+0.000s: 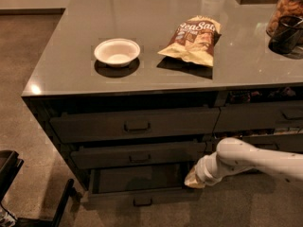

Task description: Close bottom drawer

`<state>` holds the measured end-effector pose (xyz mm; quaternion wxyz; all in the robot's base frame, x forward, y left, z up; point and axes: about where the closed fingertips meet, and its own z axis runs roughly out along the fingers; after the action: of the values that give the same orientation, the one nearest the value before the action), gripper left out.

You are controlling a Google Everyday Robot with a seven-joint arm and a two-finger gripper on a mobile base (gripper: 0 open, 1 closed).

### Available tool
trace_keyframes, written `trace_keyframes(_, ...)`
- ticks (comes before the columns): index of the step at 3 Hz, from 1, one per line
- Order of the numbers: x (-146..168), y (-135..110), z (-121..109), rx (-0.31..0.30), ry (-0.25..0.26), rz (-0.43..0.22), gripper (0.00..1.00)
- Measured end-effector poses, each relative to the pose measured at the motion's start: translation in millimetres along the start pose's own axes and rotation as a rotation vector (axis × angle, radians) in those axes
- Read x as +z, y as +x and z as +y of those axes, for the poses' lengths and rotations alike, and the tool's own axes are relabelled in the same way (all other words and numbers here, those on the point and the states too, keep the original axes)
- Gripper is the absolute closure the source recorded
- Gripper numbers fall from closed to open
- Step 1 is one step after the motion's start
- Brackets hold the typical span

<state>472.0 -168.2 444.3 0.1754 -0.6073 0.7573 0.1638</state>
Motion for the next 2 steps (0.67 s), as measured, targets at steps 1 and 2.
trace_keyframes(1,39.1,13.5,17.3,0.036,-0.067,-0.018,1.0)
trace_keyframes(2,39.2,13.5,17.3,0.036,-0.067,-0.018,1.0)
